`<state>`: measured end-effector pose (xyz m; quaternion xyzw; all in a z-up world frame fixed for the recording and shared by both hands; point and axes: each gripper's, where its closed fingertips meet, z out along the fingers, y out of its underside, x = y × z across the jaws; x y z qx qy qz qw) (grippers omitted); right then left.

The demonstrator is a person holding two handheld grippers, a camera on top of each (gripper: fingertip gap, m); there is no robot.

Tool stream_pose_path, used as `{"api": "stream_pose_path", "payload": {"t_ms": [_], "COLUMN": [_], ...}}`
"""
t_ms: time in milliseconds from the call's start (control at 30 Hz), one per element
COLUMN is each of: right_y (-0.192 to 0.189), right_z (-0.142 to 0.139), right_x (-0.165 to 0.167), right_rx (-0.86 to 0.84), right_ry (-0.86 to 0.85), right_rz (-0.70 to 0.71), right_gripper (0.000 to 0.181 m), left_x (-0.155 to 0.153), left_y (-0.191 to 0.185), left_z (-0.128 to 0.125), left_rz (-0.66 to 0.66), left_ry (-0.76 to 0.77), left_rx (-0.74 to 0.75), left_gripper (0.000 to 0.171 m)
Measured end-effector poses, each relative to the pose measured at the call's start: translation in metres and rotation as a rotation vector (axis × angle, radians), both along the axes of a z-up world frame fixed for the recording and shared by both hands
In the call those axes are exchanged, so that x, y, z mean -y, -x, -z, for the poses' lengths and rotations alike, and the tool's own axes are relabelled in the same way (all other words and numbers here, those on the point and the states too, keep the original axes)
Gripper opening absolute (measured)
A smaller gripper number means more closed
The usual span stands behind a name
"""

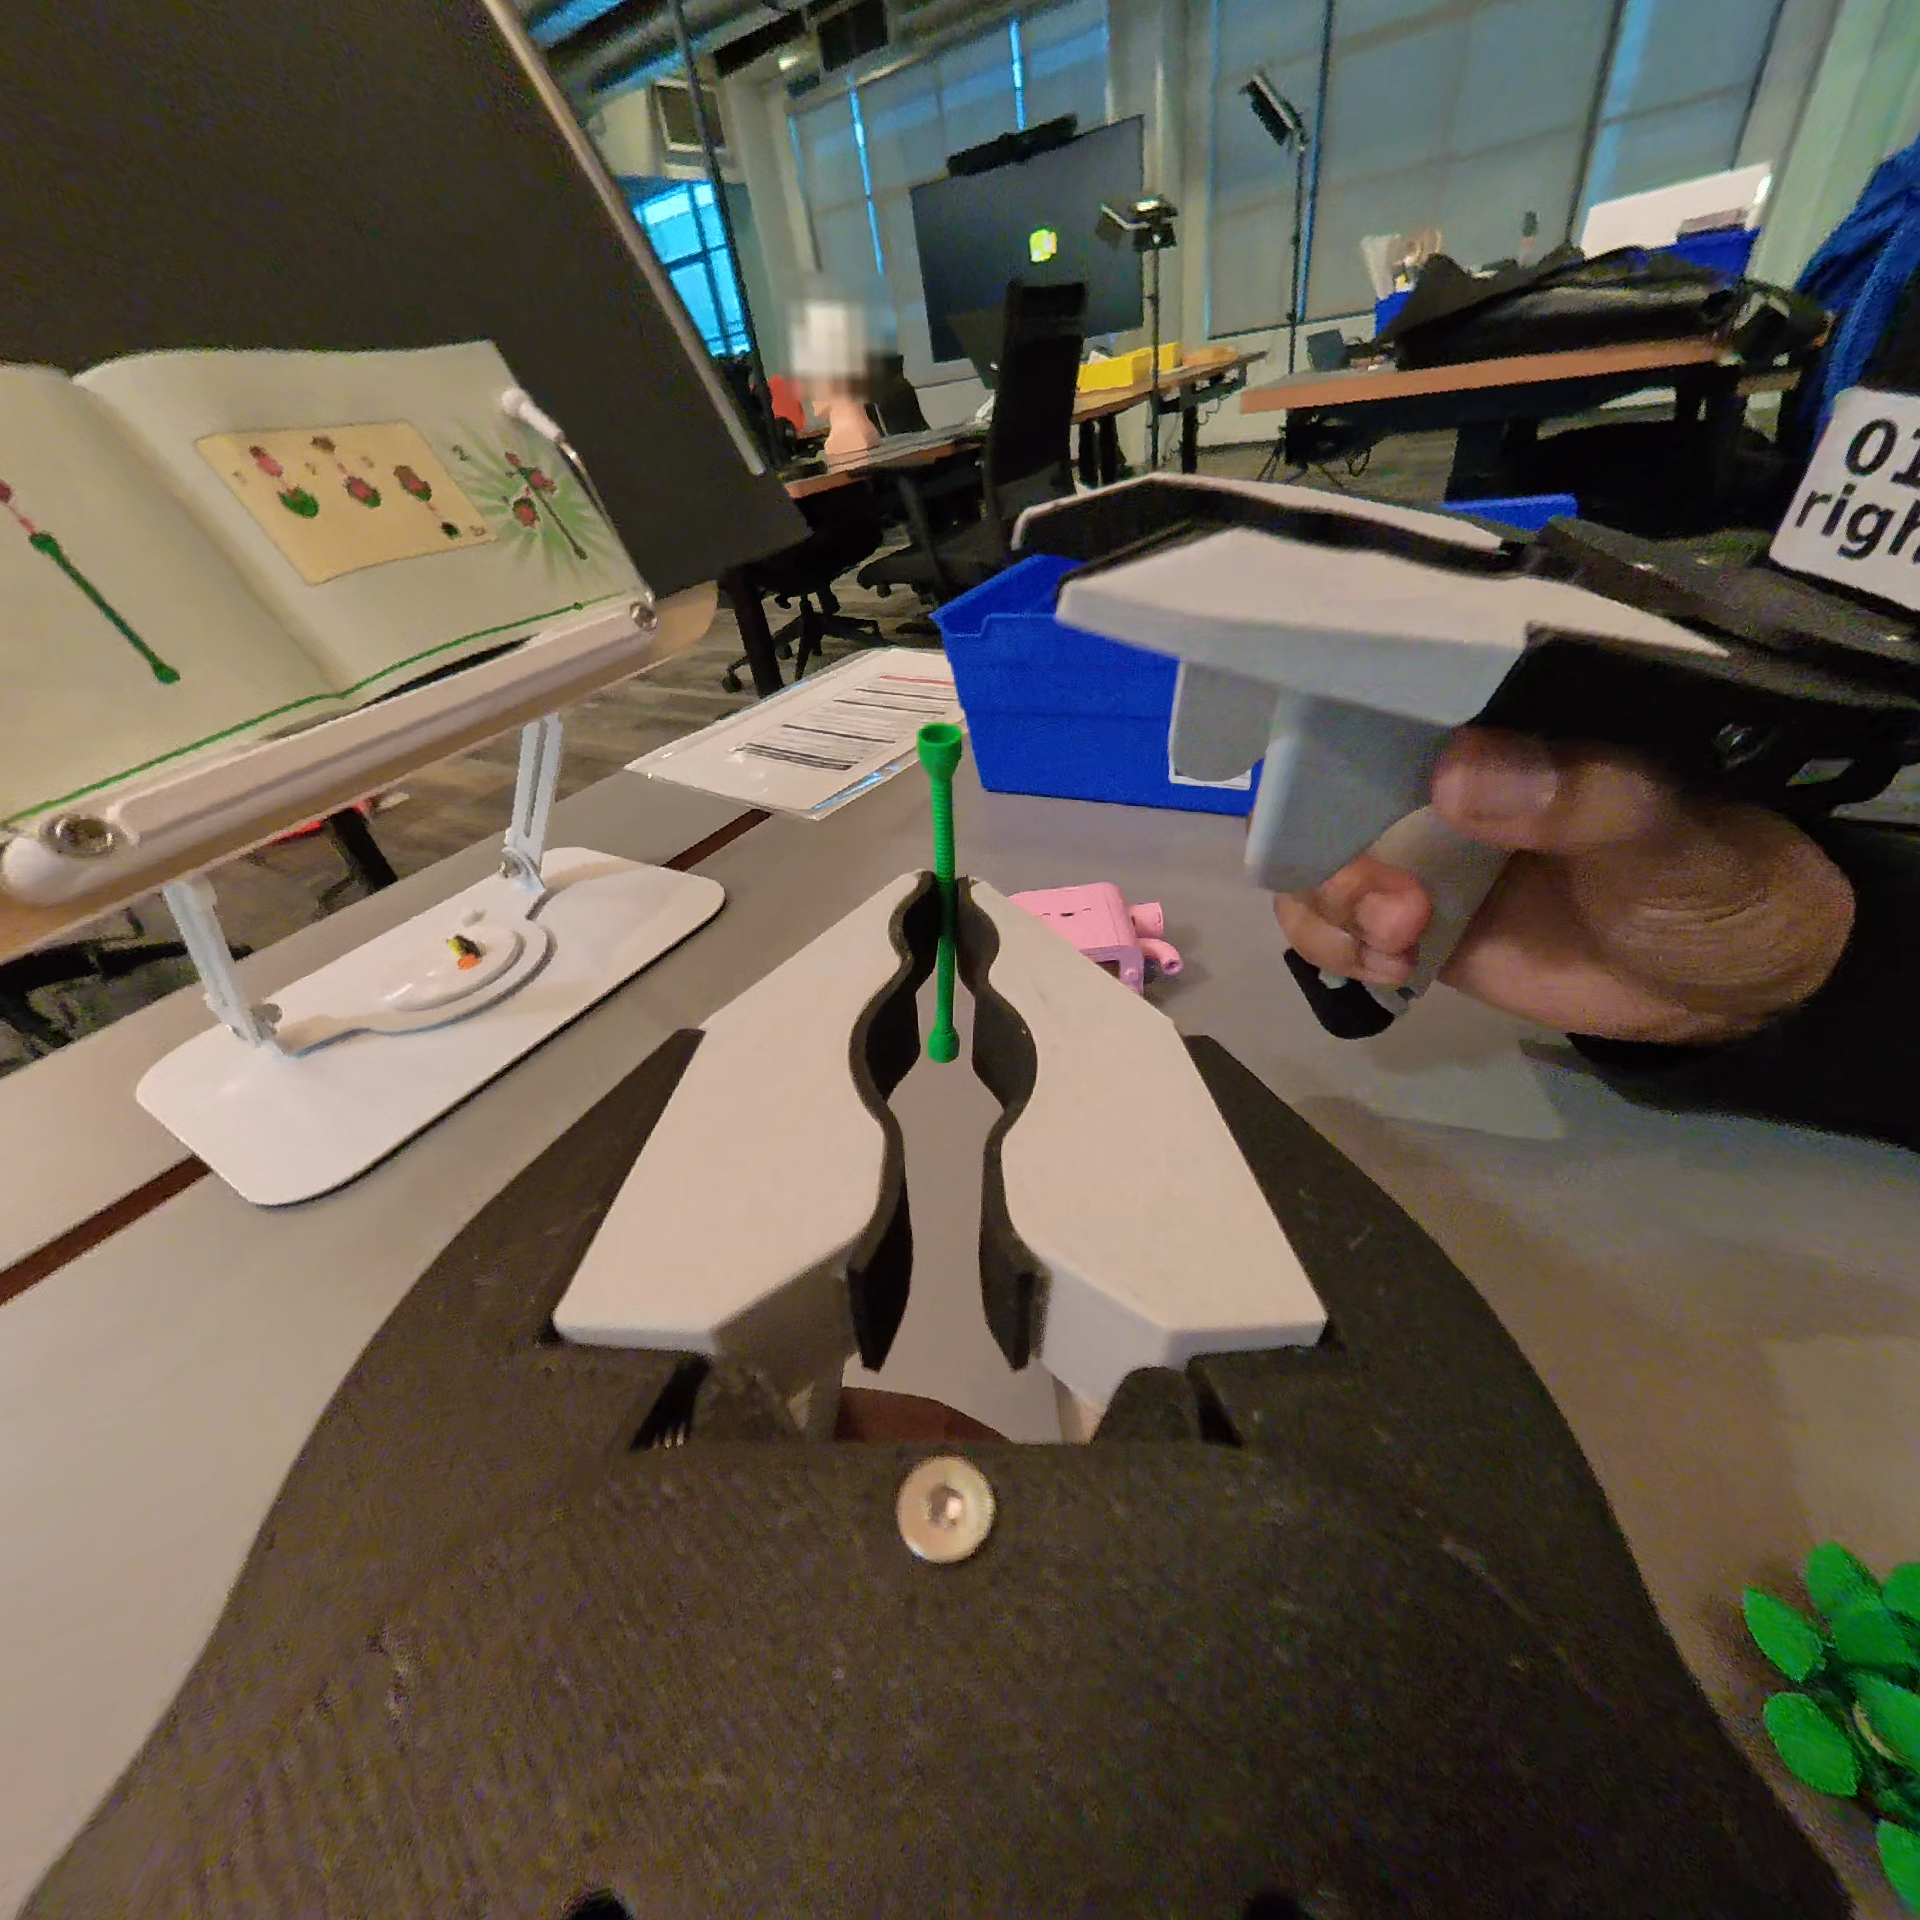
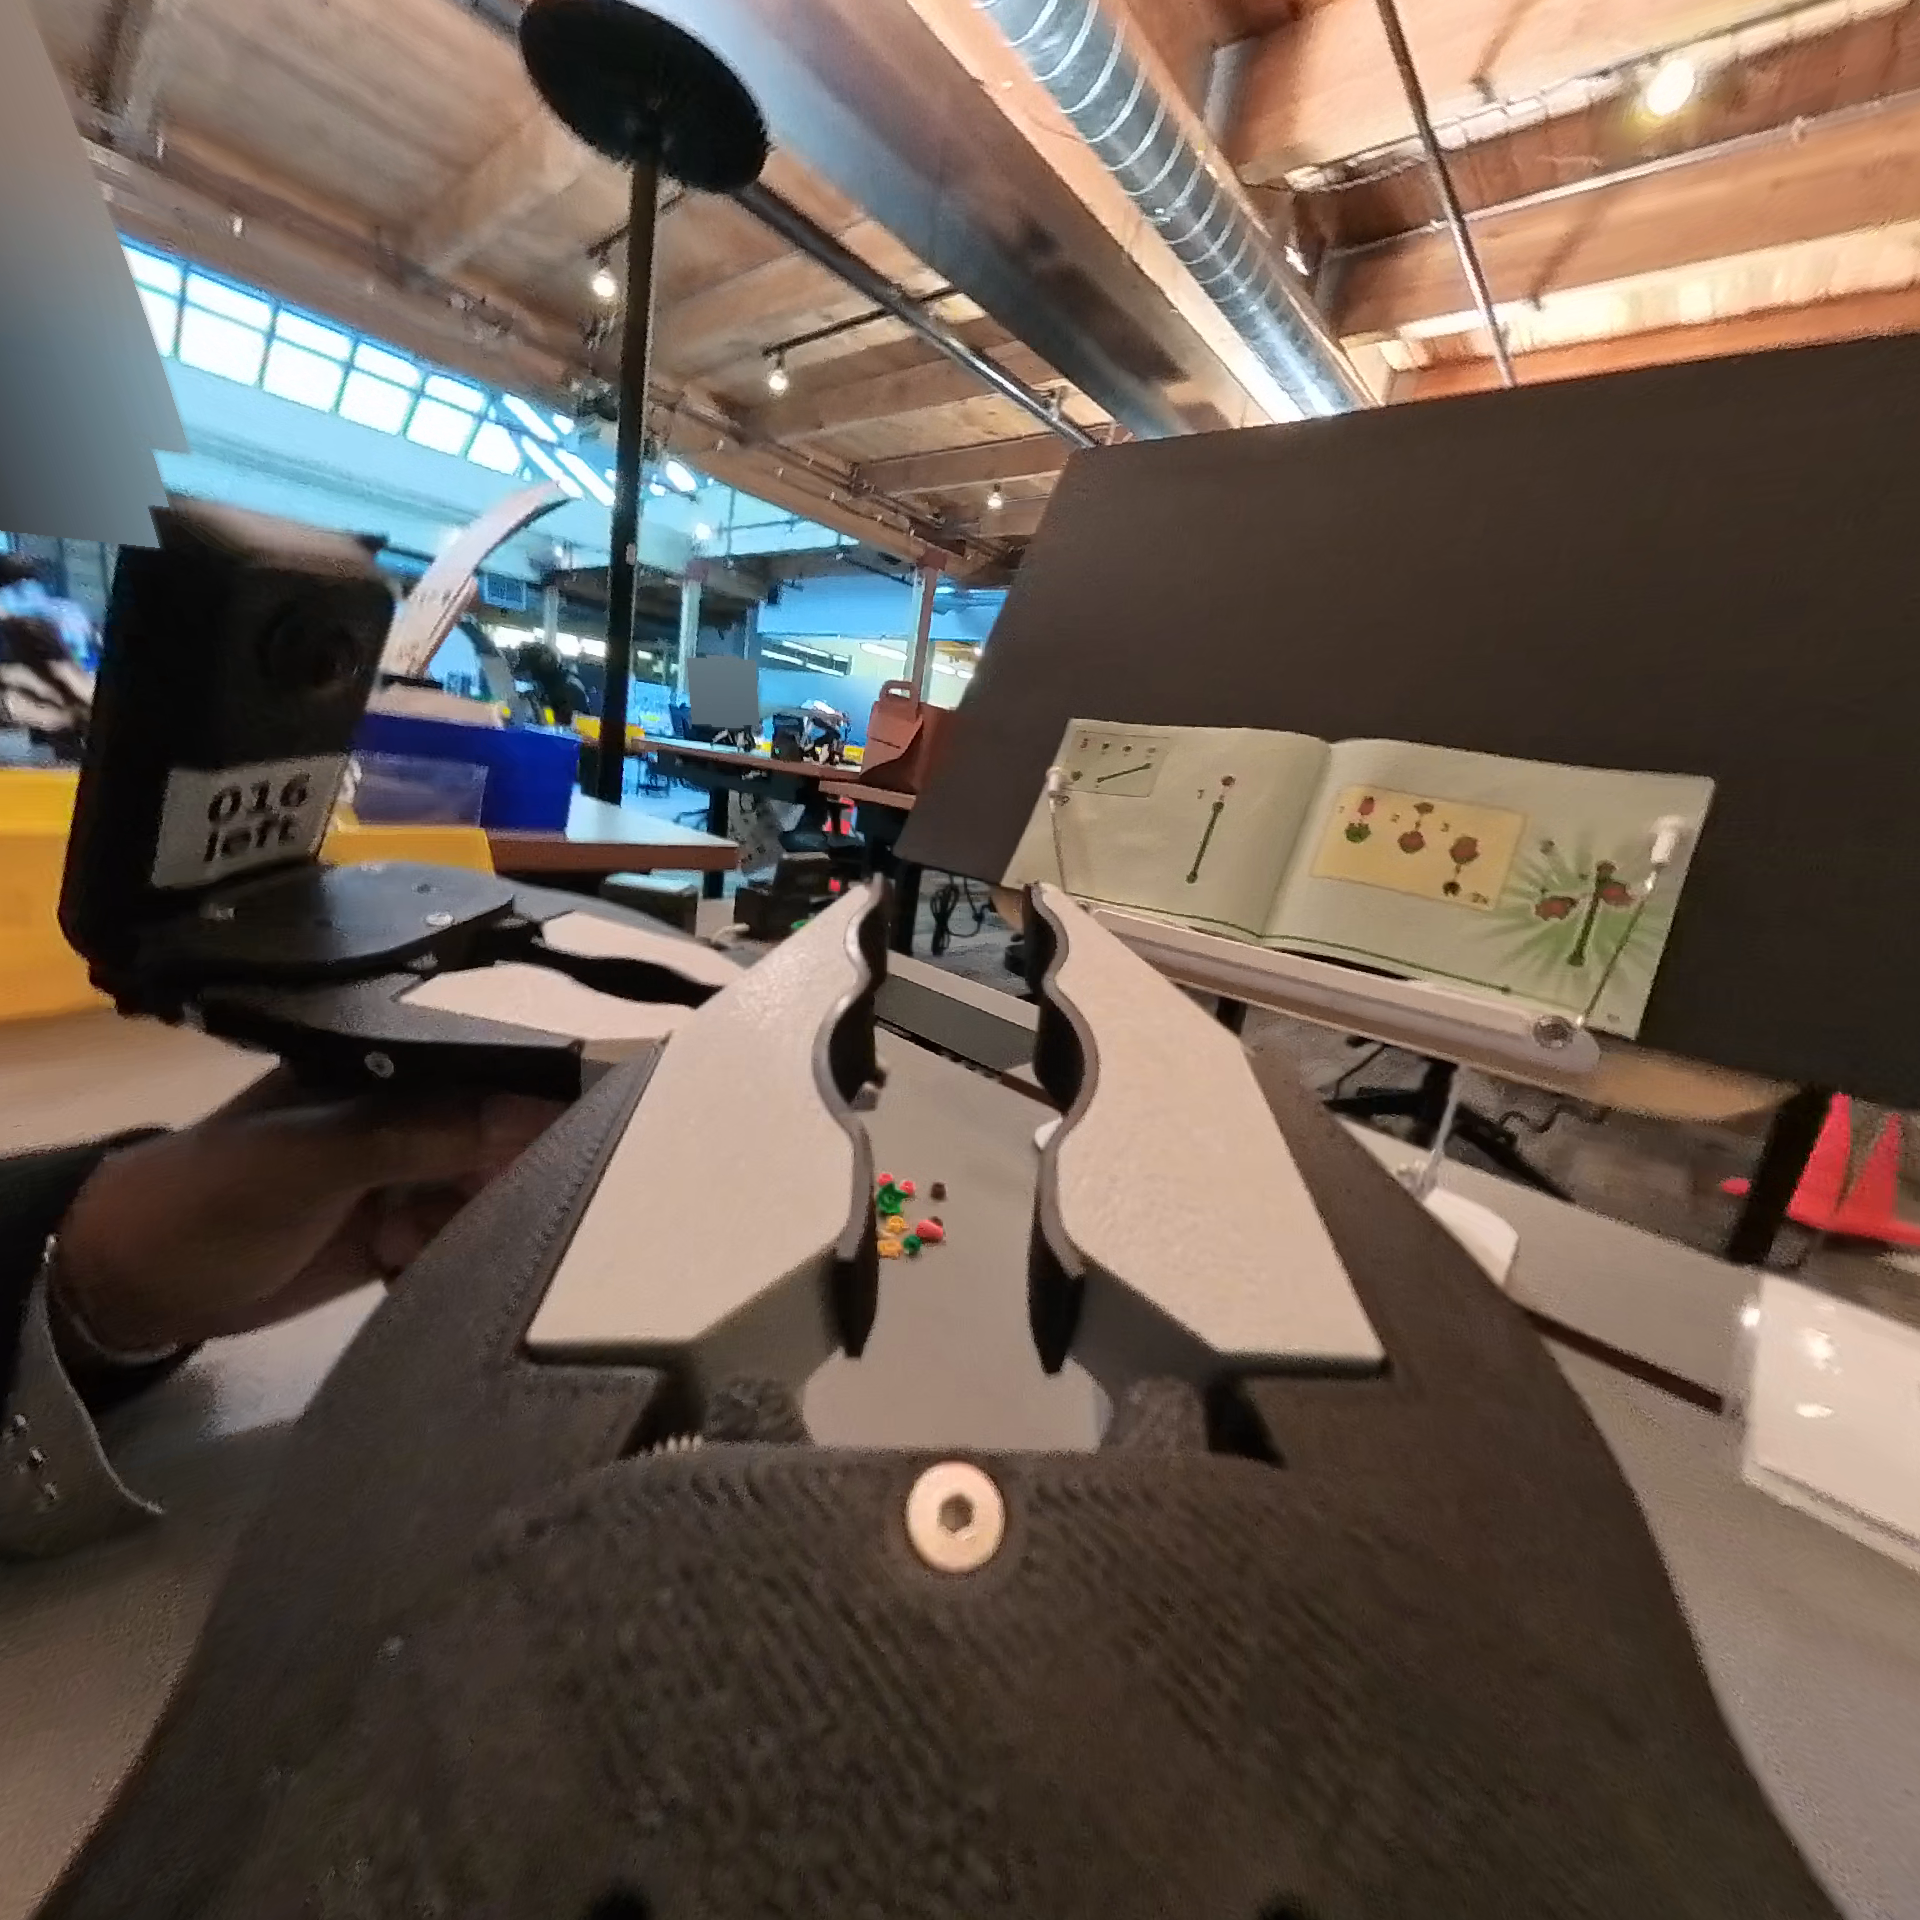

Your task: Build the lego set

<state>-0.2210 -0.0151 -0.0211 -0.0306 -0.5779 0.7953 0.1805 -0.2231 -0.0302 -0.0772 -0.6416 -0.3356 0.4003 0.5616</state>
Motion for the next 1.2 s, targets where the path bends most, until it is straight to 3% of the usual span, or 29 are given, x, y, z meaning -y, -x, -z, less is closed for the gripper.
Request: {"api": "stream_pose_path", "payload": {"t_ms": [167,233,367,433,767,1133,1200], "right_y": [0.010,0.001,-0.017,-0.018,-0.009,-0.009,-0.010], "right_z": [0.000,0.004,0.015,0.020,0.029,0.022,0.019], "right_x": [-0.005,0.001,0.015,0.019,0.019,0.013,0.012], "right_rx": [0.071,0.083,0.241,0.280,0.246,0.250,0.246], "right_ry": [0.017,-0.005,-0.048,-0.083,-0.136,-0.085,-0.065], "right_rz": [-0.023,-0.088,-0.283,-0.313,-0.244,-0.267,-0.279], "right_gripper": [0.019,0.017,0.030,0.029,0.000,0.000,0.008], "left_x": [0.013,0.013,0.001,-0.004,-0.005,-0.009,-0.012], "left_y": [0.005,0.006,0.005,0.006,0.006,0.004,0.003], "left_z": [0.005,0.009,0.018,0.022,0.024,0.022,0.023], "left_rz": [-0.046,-0.065,-0.059,-0.050,-0.052,-0.049,-0.037], "left_ry": [-0.018,0.049,0.174,0.200,0.224,0.257,0.259], "left_rx": [0.033,0.031,0.025,0.036,0.037,0.016,0.016], "left_gripper": [0.000,0.000,0.000,0.000,0.000,0.000,0.000]}}
